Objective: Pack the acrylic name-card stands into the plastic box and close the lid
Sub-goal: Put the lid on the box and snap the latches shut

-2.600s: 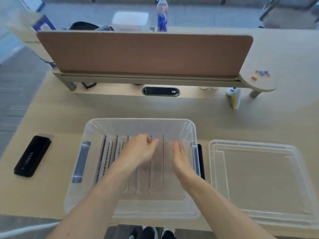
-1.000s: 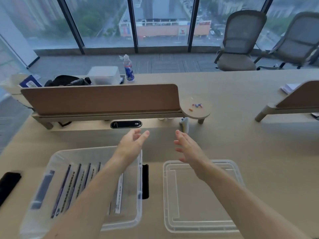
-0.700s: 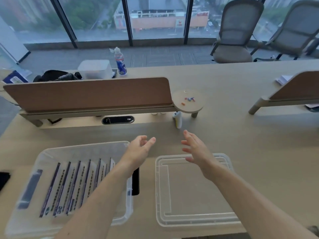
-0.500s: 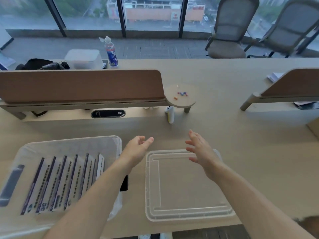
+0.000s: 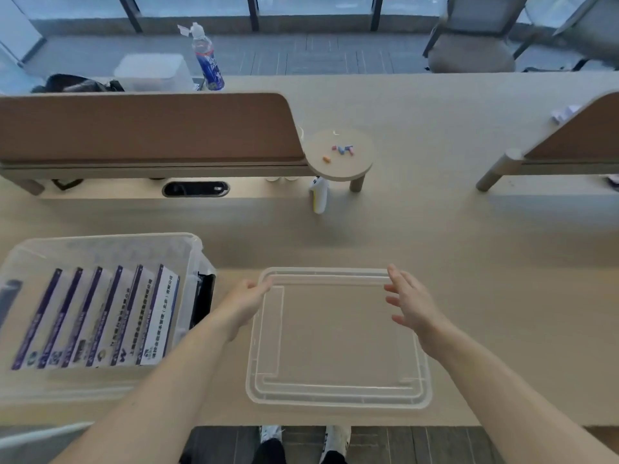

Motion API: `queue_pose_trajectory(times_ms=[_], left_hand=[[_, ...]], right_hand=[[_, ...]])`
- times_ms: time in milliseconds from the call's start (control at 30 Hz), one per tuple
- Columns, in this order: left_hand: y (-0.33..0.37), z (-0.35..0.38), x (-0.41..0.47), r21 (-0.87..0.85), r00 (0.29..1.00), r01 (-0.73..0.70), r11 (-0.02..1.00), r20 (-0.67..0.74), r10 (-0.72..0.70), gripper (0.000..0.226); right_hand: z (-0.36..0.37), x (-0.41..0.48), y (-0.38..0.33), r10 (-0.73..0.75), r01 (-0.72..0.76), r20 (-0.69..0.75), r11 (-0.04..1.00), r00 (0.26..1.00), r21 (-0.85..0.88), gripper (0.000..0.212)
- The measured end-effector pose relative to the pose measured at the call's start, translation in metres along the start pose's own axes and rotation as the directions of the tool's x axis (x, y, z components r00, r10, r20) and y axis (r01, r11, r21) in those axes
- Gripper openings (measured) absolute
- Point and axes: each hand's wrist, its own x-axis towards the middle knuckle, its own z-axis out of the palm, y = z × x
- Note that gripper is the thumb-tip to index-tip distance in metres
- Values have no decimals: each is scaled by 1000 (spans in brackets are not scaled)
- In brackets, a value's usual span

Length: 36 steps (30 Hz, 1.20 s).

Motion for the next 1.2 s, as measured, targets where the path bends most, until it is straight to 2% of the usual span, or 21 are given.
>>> queue_pose_trajectory(times_ms=[133, 267, 333, 467, 600, 733, 867, 900, 1000, 1067, 1200], left_hand=[[-15, 11, 7, 26, 998, 68, 997, -13, -67, 43], [-35, 14, 16, 39, 989, 146, 989, -4, -146, 64], [-43, 19, 21, 14, 984, 180, 984, 6, -180, 65], [-56, 32, 30, -20, 982, 190, 982, 0, -190, 57], [-65, 41, 37, -53, 987, 153, 987, -43, -155, 20], [-74, 42, 50, -27, 985, 147, 989, -88, -149, 25], [-78, 44, 59, -22, 983, 159, 987, -92, -161, 38], [-73, 47, 56, -31, 983, 159, 987, -88, -161, 35], [-59, 53, 45, -48, 984, 130, 990, -118, -135, 7], [-53, 51, 43, -48, 983, 117, 992, -138, -122, 3], [-41, 42, 43, -45, 986, 90, 995, -140, -95, 42]], right_hand=[[-17, 21, 25, 9, -10, -25, 999, 1000, -52, 29], [-28, 40, 54, 39, -46, -64, 992, 997, -116, 38], [-34, 49, 70, 67, -80, -84, 983, 994, -166, 48], [-36, 66, 93, 88, -121, -144, 964, 986, -235, 58], [-28, 75, 106, 102, -148, -169, 945, 980, -292, 62], [-24, 86, 113, 116, -181, -229, 940, 967, -288, 59], [-26, 98, 129, 133, -223, -275, 918, 952, -329, 69], [-25, 100, 130, 132, -223, -281, 920, 951, -323, 66], [-25, 101, 121, 145, -225, -290, 938, 946, -265, 49], [-28, 103, 117, 159, -224, -273, 948, 949, -225, 50], [-33, 102, 108, 142, -182, -266, 975, 953, -131, 58]])
